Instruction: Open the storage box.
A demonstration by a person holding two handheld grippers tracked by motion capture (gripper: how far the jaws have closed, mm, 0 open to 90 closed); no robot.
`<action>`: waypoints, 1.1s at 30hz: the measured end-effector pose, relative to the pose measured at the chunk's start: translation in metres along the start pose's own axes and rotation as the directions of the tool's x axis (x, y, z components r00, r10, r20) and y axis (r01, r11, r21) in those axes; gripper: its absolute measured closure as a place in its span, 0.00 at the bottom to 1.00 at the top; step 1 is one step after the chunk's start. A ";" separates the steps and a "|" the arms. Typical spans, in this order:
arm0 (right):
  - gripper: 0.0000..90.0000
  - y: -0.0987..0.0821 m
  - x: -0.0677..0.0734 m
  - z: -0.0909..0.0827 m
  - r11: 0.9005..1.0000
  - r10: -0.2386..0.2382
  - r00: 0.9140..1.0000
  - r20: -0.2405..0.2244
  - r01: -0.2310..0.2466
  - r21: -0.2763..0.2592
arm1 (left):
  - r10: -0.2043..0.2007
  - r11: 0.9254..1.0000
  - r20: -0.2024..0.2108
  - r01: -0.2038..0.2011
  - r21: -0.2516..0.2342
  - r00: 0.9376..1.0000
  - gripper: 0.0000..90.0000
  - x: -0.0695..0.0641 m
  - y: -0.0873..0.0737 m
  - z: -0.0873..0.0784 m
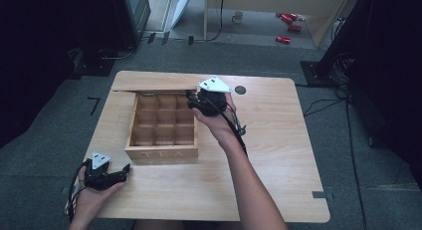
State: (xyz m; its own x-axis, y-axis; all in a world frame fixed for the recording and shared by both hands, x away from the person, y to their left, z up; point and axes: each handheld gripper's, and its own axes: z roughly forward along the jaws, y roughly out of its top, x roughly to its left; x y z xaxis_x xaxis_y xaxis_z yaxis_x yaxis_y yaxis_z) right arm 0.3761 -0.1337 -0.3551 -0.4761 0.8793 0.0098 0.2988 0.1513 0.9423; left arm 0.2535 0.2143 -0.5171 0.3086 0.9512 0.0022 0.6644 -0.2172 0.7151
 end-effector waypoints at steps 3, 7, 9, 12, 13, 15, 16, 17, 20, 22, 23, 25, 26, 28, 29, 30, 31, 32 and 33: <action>0.50 0.001 -0.002 0.007 1.000 -0.003 1.000 0.001 0.003 -0.005 | -0.003 1.000 0.002 0.003 0.000 1.000 0.20 0.000 0.000 0.000; 0.51 0.004 -0.008 0.015 1.000 0.010 0.999 -0.033 -0.011 -0.025 | -0.004 1.000 0.002 0.004 0.000 1.000 0.20 0.000 0.000 0.000; 0.51 0.004 -0.011 0.020 1.000 0.007 0.999 -0.045 -0.009 -0.028 | -0.001 1.000 0.003 0.001 0.002 1.000 0.20 0.001 0.000 0.000; 0.53 0.006 -0.015 0.028 0.999 -0.002 0.998 -0.064 0.000 -0.033 | -0.001 1.000 0.006 0.001 0.003 1.000 0.20 0.001 0.000 -0.001; 0.54 0.006 -0.016 0.029 0.999 -0.003 0.998 -0.070 0.000 -0.033 | -0.004 1.000 0.006 0.004 0.001 1.000 0.20 0.001 0.000 0.000; 0.54 0.007 -0.017 0.033 0.999 -0.008 0.997 -0.076 0.005 -0.042 | -0.001 1.000 0.006 0.001 0.003 1.000 0.20 0.001 0.000 0.000; 0.54 0.007 -0.019 0.034 0.999 -0.006 0.997 -0.080 0.003 -0.042 | -0.003 1.000 0.007 0.003 0.001 1.000 0.20 0.001 0.000 0.000; 0.54 0.007 -0.020 0.035 0.999 -0.003 0.996 -0.087 -0.001 -0.046 | -0.003 1.000 0.008 0.003 0.001 1.000 0.20 0.001 0.000 0.000; 0.55 0.007 -0.026 0.040 0.998 0.003 0.993 -0.116 -0.010 -0.058 | 0.001 1.000 0.008 -0.001 0.003 1.000 0.20 0.001 0.000 0.000; 0.55 0.007 -0.028 0.044 0.999 -0.007 0.993 -0.121 0.001 -0.051 | -0.004 1.000 0.012 0.004 -0.002 1.000 0.20 0.000 0.000 0.000; 0.55 0.007 -0.029 0.047 0.999 -0.014 0.992 -0.124 0.009 -0.045 | -0.004 1.000 0.014 0.004 -0.003 1.000 0.20 0.000 0.000 0.000; 0.55 0.006 -0.030 0.053 0.999 -0.024 0.992 -0.123 0.019 -0.038 | -0.003 1.000 0.015 0.003 -0.003 1.000 0.20 0.000 0.000 0.000; 0.55 0.005 -0.031 0.056 0.999 -0.022 0.992 -0.122 0.017 -0.037 | -0.003 1.000 0.015 0.003 -0.002 1.000 0.20 0.000 0.000 0.000; 0.55 0.005 -0.033 0.061 0.999 -0.009 0.992 -0.122 0.004 -0.045 | 0.000 1.000 0.016 0.000 -0.001 1.000 0.20 0.001 0.000 0.000; 0.55 0.005 -0.034 0.062 0.999 0.000 0.992 -0.123 -0.006 -0.048 | -0.003 1.000 0.017 0.003 -0.002 1.000 0.20 0.000 0.000 0.000; 0.56 0.005 -0.036 0.064 0.998 0.014 0.992 -0.126 -0.021 -0.053 | -0.001 1.000 0.018 0.001 -0.001 1.000 0.20 0.001 0.000 0.000; 0.56 0.005 -0.037 0.066 0.998 0.017 0.992 -0.126 -0.025 -0.058 | -0.002 1.000 0.018 0.002 -0.001 1.000 0.20 0.001 0.000 0.000; 0.56 0.005 -0.039 0.067 0.998 0.026 0.991 -0.130 -0.034 -0.059 | -0.001 1.000 0.019 0.001 -0.002 1.000 0.20 0.001 0.000 0.000; 0.57 0.004 -0.040 0.069 0.997 0.036 0.990 -0.136 -0.045 -0.061 | -0.001 1.000 0.021 0.001 -0.002 1.000 0.20 0.001 0.000 0.000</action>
State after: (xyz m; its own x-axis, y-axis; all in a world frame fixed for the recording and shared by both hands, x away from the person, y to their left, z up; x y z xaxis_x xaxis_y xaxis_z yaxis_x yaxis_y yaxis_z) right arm 0.4533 -0.1376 -0.3747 -0.5728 0.8148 0.0890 0.2684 0.0838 0.9597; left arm 0.2537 0.2151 -0.5168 0.3219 0.9467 -0.0135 0.6636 -0.2154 0.7164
